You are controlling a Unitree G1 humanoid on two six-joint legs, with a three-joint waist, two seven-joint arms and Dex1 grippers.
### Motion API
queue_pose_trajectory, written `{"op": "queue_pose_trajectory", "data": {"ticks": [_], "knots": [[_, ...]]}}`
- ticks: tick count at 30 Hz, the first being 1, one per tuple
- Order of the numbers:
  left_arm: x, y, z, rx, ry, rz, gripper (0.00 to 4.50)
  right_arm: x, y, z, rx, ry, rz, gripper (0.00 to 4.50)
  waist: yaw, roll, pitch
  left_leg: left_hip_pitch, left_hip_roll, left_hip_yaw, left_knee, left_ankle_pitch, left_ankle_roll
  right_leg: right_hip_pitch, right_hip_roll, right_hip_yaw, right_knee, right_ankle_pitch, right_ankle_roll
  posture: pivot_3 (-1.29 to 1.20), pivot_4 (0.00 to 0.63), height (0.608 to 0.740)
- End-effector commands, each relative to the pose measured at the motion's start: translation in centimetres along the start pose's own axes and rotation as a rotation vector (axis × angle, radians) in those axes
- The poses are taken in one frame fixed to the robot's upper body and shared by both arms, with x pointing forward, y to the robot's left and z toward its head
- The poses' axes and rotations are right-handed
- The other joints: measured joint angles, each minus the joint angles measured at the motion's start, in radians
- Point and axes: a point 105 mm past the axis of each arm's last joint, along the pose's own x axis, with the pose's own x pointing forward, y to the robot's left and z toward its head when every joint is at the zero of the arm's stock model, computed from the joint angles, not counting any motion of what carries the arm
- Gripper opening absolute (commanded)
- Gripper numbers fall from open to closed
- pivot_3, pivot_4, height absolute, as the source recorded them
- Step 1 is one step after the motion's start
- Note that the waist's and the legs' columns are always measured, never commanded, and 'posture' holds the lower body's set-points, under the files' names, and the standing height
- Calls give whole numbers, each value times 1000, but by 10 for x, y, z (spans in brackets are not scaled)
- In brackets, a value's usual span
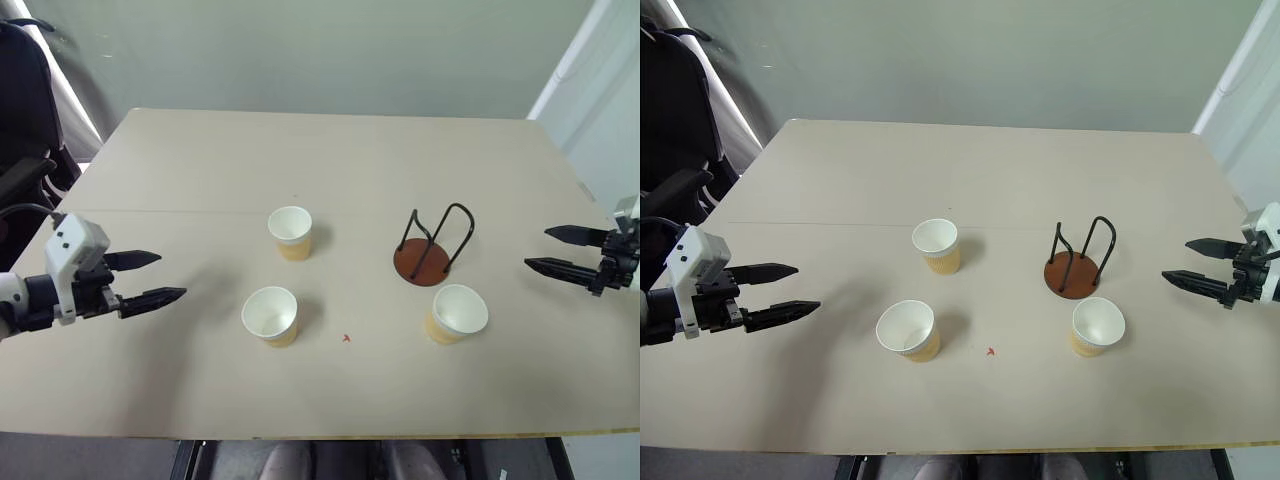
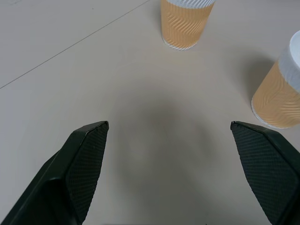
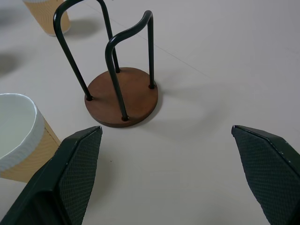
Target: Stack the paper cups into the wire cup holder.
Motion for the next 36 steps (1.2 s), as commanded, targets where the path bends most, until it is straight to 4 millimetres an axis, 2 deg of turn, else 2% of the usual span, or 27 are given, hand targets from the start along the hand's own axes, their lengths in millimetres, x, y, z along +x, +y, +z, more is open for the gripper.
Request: {"op": "queue_pose_trajectory", "data": {"ticks": [1, 8, 12, 18, 22, 26, 28, 32, 36], "knots": [[-5, 1, 10, 33, -30, 15, 4472, -10, -4, 18, -62, -40, -25, 4500, 0, 0, 0, 0, 0, 0, 0, 0, 0, 0, 0, 0, 0, 0, 0, 0, 150, 740], [-5, 0, 10, 32, -32, 12, 4472, -10, -5, 14, -68, -26, -27, 4500, 0, 0, 0, 0, 0, 0, 0, 0, 0, 0, 0, 0, 0, 0, 0, 0, 150, 740], [-5, 1, 11, 35, -34, 14, 4472, -9, -4, 20, -83, -53, -21, 4500, 0, 0, 0, 0, 0, 0, 0, 0, 0, 0, 0, 0, 1, 0, 0, 0, 150, 740], [-4, 1, 13, 39, -46, 15, 4472, -8, 4, 53, -98, -186, 37, 4500, -2, 0, 0, 0, 0, 0, 1, 0, 0, 0, 0, 0, 1, 0, 0, 0, 150, 740], [-2, 1, 16, 42, -57, 11, 4472, 11, 24, 66, -79, -259, 131, 4500, -5, 0, 0, 0, 0, 0, 1, 0, 0, 0, 0, 0, 2, 0, 0, 0, 150, 740], [0, -1, 16, 42, -59, 7, 4472, 42, 66, 80, -61, -318, 282, 4500, -8, 0, 0, 1, 0, 0, 2, 1, 1, 0, 1, 0, 2, 0, 0, 0, 150, 740], [1, -1, 16, 43, -59, 6, 4472, 55, 77, 79, -64, -306, 292, 4500, -9, 0, 0, 1, 0, 0, 2, 1, 1, 0, 1, 0, 2, 0, 0, 0, 150, 740], [2, -2, 17, 44, -60, 8, 4472, 87, 84, 78, -76, -266, 217, 4500, -9, 0, 0, 0, 0, 0, 4, 2, 2, 0, 1, 0, 2, 0, 0, 0, 150, 740], [2, -3, 16, 44, -59, 9, 4472, 95, 85, 75, -89, -227, 189, 4500, -6, 0, 0, -1, 0, 0, 3, 2, 3, 0, 0, -1, 2, 0, 0, 0, 150, 740]]}}
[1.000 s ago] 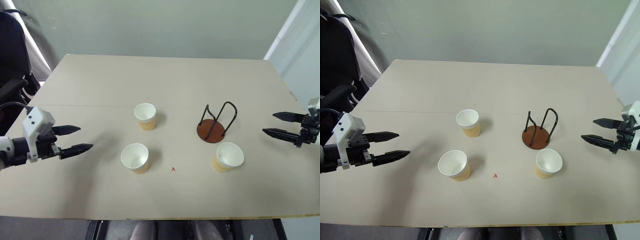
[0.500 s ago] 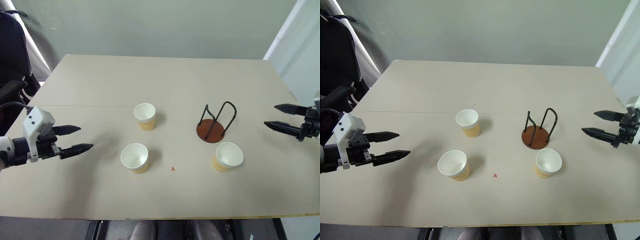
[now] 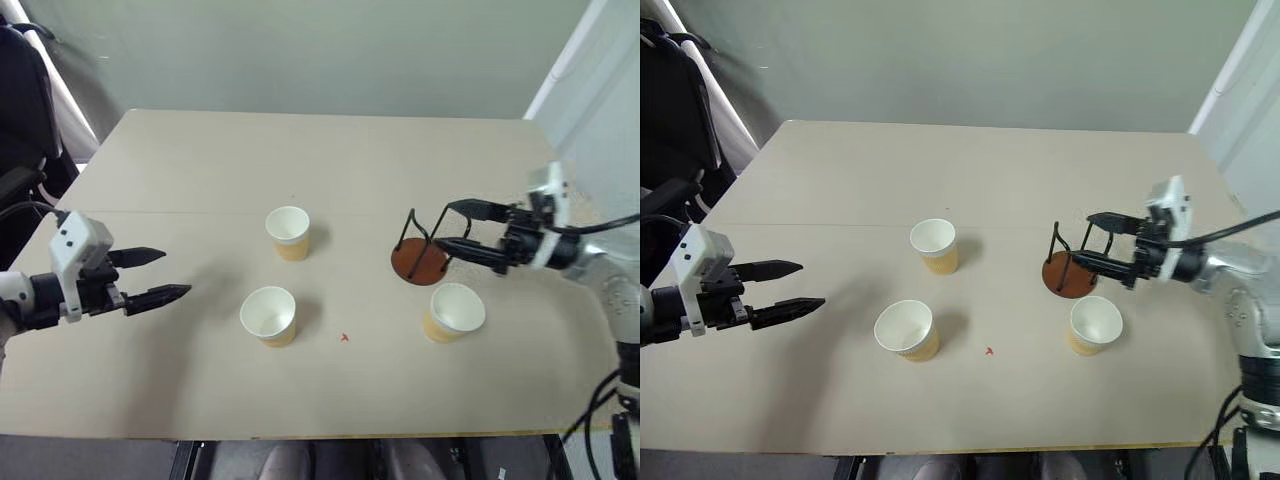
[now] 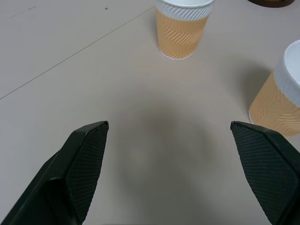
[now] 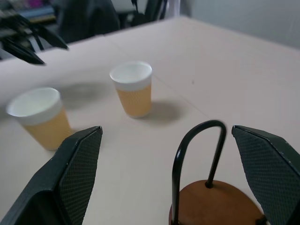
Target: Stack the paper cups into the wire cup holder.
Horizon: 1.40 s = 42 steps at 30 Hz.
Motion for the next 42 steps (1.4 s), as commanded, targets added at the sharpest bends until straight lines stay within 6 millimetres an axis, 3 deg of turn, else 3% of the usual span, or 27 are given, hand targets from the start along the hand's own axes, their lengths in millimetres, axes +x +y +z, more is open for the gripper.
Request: {"op": "queue_pose_trajectory", "data": {"ticks": [1, 15, 18, 29, 33, 38, 42], "knots": [[-3, -2, 12, 39, -29, 5, 4472, 1, -1, 9, -69, 23, -37, 4500, 1, 0, 0, 0, 0, 0, 0, 0, 0, 0, 0, 0, 0, 0, 0, 0, 150, 740], [-1, -5, 9, 32, -31, 7, 4472, 18, 7, -18, -65, 139, -34, 4500, -1, 0, 0, 0, 0, 0, 0, 0, 0, 0, 0, 0, 0, 0, 0, 0, 150, 740], [-2, -5, 9, 34, -29, 10, 4500, 21, 8, -20, -65, 142, -26, 3936, -1, 0, 0, 0, 0, 0, 0, 0, 0, 0, 0, 0, 0, 0, 0, 0, 150, 740], [-2, -5, 8, 35, -24, 17, 4500, 25, 6, -21, -80, 143, -36, 29, 0, 0, 0, 0, 0, 0, -1, 0, -1, 0, 0, 0, 0, 0, 0, 0, 150, 740], [-1, -4, 8, 34, -22, 18, 4500, 27, 21, -13, -59, 101, 55, 29, 1, 0, 0, 0, 0, 0, 0, 0, -1, 0, 0, 0, 0, 0, 0, 0, 150, 740], [1, -4, 7, 34, -16, 11, 4500, 22, 69, 24, -45, -42, 347, 29, 1, 0, 0, -1, 0, 0, -1, 0, -2, -1, 1, 0, -1, 0, 0, 0, 150, 740], [8, -3, 9, 38, -14, -13, 4500, 22, 106, 26, -56, -26, 576, 29, 3, -1, -1, 0, 0, 0, -1, 1, -2, 0, 1, 0, -2, 0, 0, 0, 150, 740]]}}
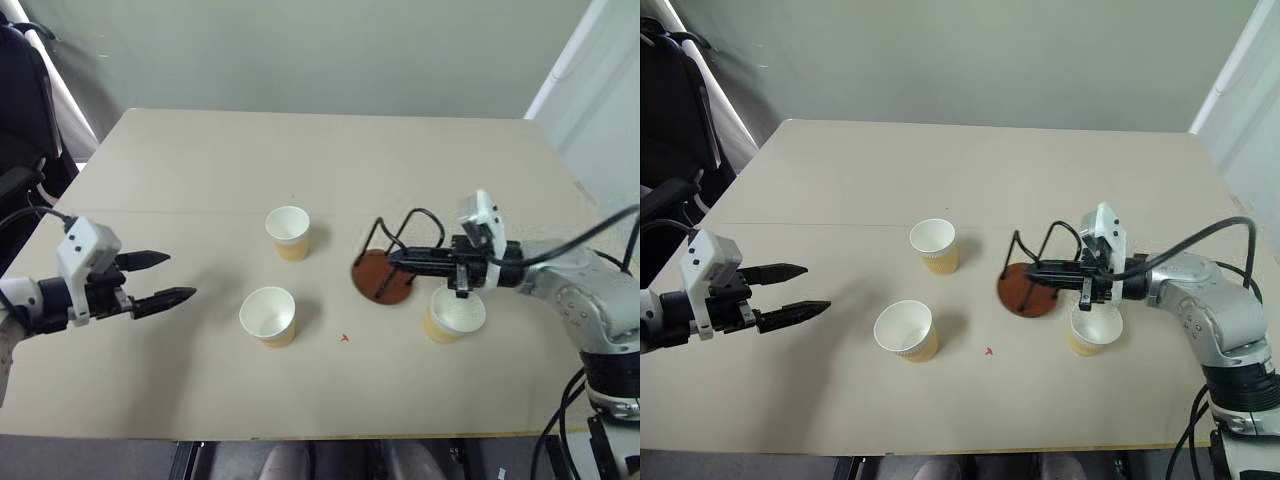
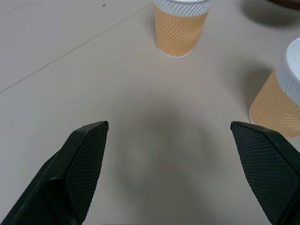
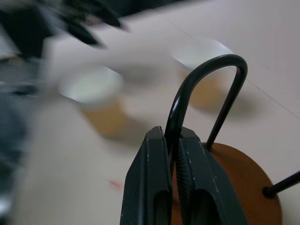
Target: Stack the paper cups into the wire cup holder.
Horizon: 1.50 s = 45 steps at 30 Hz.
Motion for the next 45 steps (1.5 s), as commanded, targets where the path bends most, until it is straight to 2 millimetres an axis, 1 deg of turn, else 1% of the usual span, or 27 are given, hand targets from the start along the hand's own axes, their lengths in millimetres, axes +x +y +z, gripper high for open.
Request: {"op": "queue_pose_trajectory", "data": {"ticks": [1, 4, 6, 9, 11, 13, 15, 17, 22, 30, 38, 41, 44, 45], "knots": [[4, 1, 9, 29, -8, -17, 4500, 9, 34, 10, -54, 11, 215, 29, 2, -1, 0, 0, 0, 0, 0, 0, 0, 0, 0, 0, 0, 0, 0, 0, 150, 740], [9, 1, 12, 37, -6, -36, 4500, 12, 47, 2, -68, 65, 329, 29, 4, -2, -1, 0, 0, 0, 1, 0, 0, 0, 0, 0, 0, 0, 0, 0, 150, 740], [11, 1, 14, 40, -7, -45, 4500, 12, 50, -2, -86, 102, 376, 29, 3, -2, -1, 0, 0, -1, 1, 0, 0, 0, 0, 0, 0, 0, 0, 0, 150, 740], [12, 1, 15, 43, -5, -54, 4500, 13, 54, -14, -129, 170, 433, 29, 2, -2, -1, 0, 0, -1, 0, 0, 0, 0, 0, 0, 0, 0, 0, 0, 150, 740], [13, 1, 15, 44, -2, -57, 4500, 13, 53, -20, -158, 192, 451, 29, 2, -2, -1, 0, 0, -1, 0, 0, 0, 0, 0, 0, 0, 0, 0, 0, 150, 740], [12, 1, 14, 42, 1, -56, 4500, 15, 46, -30, -205, 221, 442, 29, 1, -2, -1, 0, 0, -1, 0, 0, 0, 0, 0, 0, 0, 0, 0, 0, 150, 740], [11, 0, 13, 39, 3, -55, 4500, 17, 43, -39, -255, 234, 455, 29, 1, -3, -2, 0, 0, -1, 0, 0, 0, 0, 0, 0, 1, 0, 0, 0, 150, 740], [11, 0, 13, 37, 4, -54, 4500, 19, 43, -46, -302, 233, 478, 29, 1, -3, -2, 0, 0, -1, 1, 0, 0, 0, 0, 0, 1, 0, 0, 0, 150, 740], [12, -1, 12, 37, 2, -52, 4500, 24, 44, -49, -341, 236, 500, 29, 1, -3, -2, 0, 0, -1, 0, 0, 0, 0, 0, 0, 1, 0, 0, 0, 150, 740], [9, -2, 10, 36, 6, -43, 4500, 23, 55, -50, -351, 255, 578, 29, 1, -3, -2, 0, 0, -1, 0, 0, 0, 0, 0, 0, 1, 0, 0, 0, 150, 740], [8, -2, 9, 38, 8, -39, 4500, 26, 51, -47, -382, 278, 567, 29, 1, -3, -2, 0, 0, -1, 1, 0, 0, 0, 0, 0, 1, 0, 0, 0, 150, 740], [9, -1, 9, 40, 7, -37, 4500, 27, 48, -48, -385, 293, 560, 734, 1, -3, -2, 0, 0, -1, 1, 0, 0, 0, 0, 0, 1, 0, 0, 0, 150, 740], [9, -1, 10, 41, 6, -37, 4500, 26, 46, -50, -394, 312, 558, 1727, 1, -3, -2, 0, 0, -1, 1, 0, 0, 0, 0, 0, 1, 0, 0, 0, 150, 740], [9, 0, 10, 42, 5, -36, 4500, 25, 46, -51, -399, 319, 557, 2134, 1, -3, -2, 0, 0, -1, 1, 0, 0, 0, 0, 0, 1, 0, 0, 0, 150, 740]]}}
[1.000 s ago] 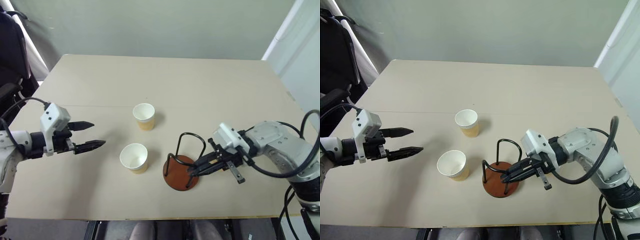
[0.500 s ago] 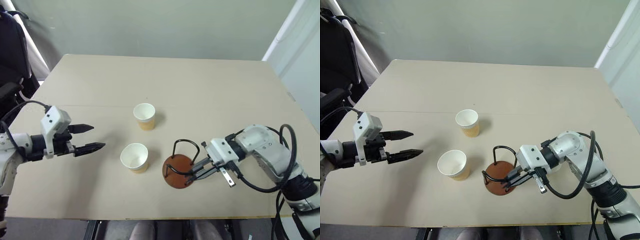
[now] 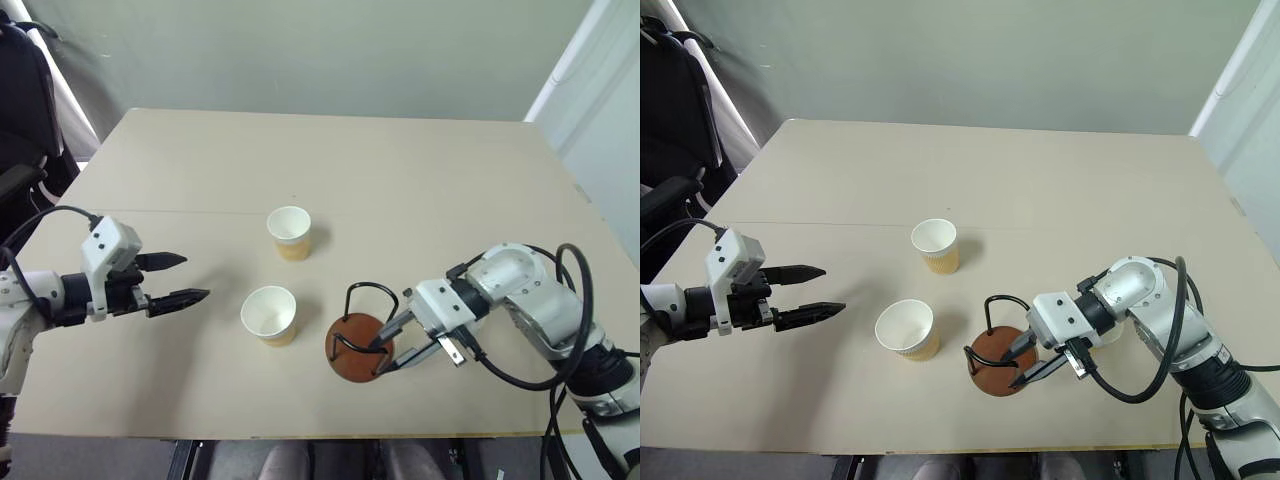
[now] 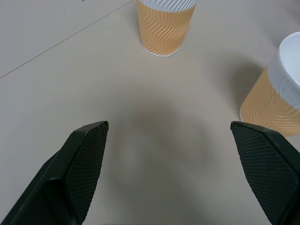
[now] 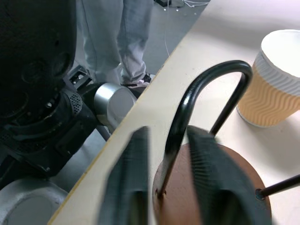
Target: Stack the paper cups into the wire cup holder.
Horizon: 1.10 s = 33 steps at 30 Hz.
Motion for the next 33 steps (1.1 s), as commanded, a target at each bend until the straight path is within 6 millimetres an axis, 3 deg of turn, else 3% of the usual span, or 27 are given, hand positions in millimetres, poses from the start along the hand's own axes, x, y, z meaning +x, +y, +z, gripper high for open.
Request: {"op": "queue_pose_trajectory", "data": {"ticks": [1, 7, 14, 19, 22, 25, 28, 29, 30, 33], "knots": [[-7, 4, 15, 57, -25, 31, 4500, -3, 0, 2, -42, 31, 7, 2516, 0, 0, 0, 0, 0, 0, 0, 0, 0, 0, 0, 0, 0, 0, 0, 0, 150, 740], [-4, 3, 20, 50, -52, 6, 4500, -15, -5, 3, -94, 88, -38, 4473, 0, 0, 0, 0, 0, 0, 0, 0, 0, 0, 0, 0, 0, 0, 0, 0, 150, 740], [-2, 3, 23, 48, -54, -40, 4500, -47, -15, 33, -191, 97, -142, 4473, 1, 0, 0, 0, 0, 0, 0, 0, 0, 0, 0, 0, 0, 0, 0, 0, 150, 740], [5, 1, 28, 52, -63, -95, 4500, -88, -19, 57, -217, 172, -282, 4473, 5, 0, 0, 0, 0, 0, 0, 0, 0, 0, 0, 0, 0, 0, 0, 0, 150, 740], [7, -7, 38, 62, -100, -153, 4500, -112, -6, 44, -137, 282, -332, 4473, 16, 0, 0, -1, 0, 0, -1, 0, 0, 0, 0, 0, -1, 0, 0, 0, 150, 740], [9, -27, 57, 95, -144, -271, 4500, -123, 17, 16, -16, 414, -330, 4473, 27, -2, 0, -1, 0, -1, -2, -1, -2, 1, 0, 0, -3, 0, 0, 0, 150, 740], [6, -59, 90, 151, -236, -429, 4500, -123, 39, -6, 75, 489, -319, 4473, 28, -2, 0, -2, 0, 0, -2, -2, -4, 1, 0, 0, -3, 0, 0, 0, 150, 740], [0, -78, 111, 155, -320, -531, 4500, -121, 44, -11, 103, 501, -323, 4473, 28, -2, 0, -2, 0, 0, -2, -2, -5, 1, 0, 0, -3, 0, 0, 0, 150, 740], [-6, -93, 119, 178, -331, -611, 4500, -117, 48, -16, 122, 506, -323, 4473, 29, -2, 0, -2, 0, 0, -2, -2, -5, 1, 0, 0, -3, 0, 0, 0, 150, 740], [-10, -106, 117, 209, -273, -681, 4500, -110, 49, -22, 128, 509, -325, 4473, 20, -1, 0, 0, 0, 2, -2, -2, -5, 1, 0, 2, -3, 0, 0, 0, 150, 740]]}}
